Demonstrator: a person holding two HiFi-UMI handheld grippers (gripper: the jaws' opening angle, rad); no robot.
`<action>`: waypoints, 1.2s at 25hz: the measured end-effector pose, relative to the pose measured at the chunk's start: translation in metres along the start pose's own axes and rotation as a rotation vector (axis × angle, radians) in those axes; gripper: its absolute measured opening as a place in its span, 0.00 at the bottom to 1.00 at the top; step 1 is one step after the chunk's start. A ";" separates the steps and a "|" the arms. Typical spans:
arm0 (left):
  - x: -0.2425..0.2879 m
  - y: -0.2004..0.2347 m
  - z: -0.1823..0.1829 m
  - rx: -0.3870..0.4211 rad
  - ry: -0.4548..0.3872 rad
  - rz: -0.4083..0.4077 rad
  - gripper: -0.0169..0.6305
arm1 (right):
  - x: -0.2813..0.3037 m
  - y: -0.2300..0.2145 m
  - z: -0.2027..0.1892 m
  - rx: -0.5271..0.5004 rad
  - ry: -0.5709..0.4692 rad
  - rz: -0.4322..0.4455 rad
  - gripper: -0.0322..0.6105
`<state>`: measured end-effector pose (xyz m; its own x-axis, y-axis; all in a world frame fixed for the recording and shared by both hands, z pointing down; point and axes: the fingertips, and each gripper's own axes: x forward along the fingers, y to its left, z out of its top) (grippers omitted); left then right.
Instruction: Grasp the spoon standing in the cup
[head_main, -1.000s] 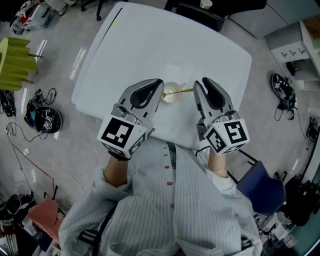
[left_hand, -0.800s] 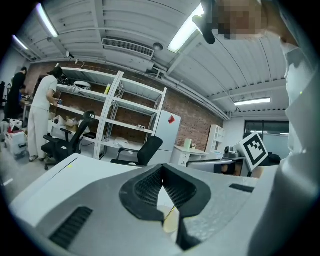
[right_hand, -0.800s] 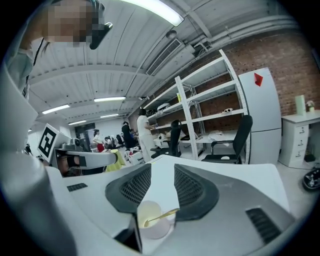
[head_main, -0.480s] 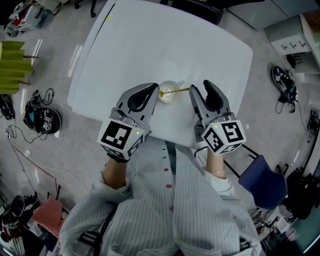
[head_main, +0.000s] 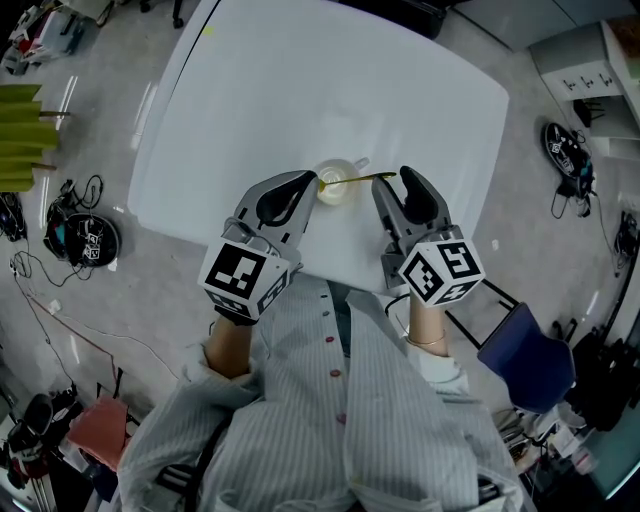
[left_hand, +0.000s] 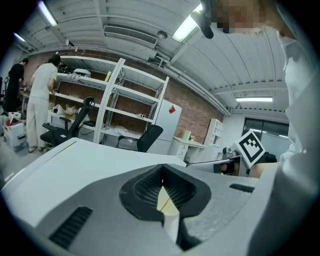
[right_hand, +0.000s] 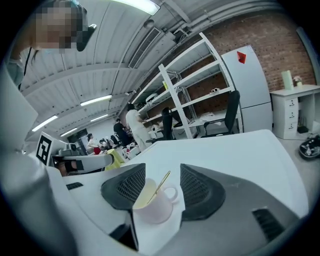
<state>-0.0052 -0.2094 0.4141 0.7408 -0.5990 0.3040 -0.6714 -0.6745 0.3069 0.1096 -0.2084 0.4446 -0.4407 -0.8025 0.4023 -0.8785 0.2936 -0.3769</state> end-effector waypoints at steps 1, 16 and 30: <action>0.001 0.001 -0.003 -0.001 0.004 0.000 0.04 | 0.001 0.000 -0.003 0.005 0.007 0.002 0.35; 0.002 0.015 -0.037 -0.044 0.040 0.035 0.04 | 0.019 0.009 -0.040 0.011 0.083 0.033 0.35; -0.005 0.017 -0.051 -0.067 0.048 0.051 0.04 | 0.028 0.018 -0.048 -0.035 0.106 0.054 0.30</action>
<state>-0.0214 -0.1959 0.4643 0.7049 -0.6091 0.3634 -0.7093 -0.6125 0.3490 0.0723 -0.2010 0.4888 -0.5026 -0.7263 0.4689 -0.8583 0.3542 -0.3713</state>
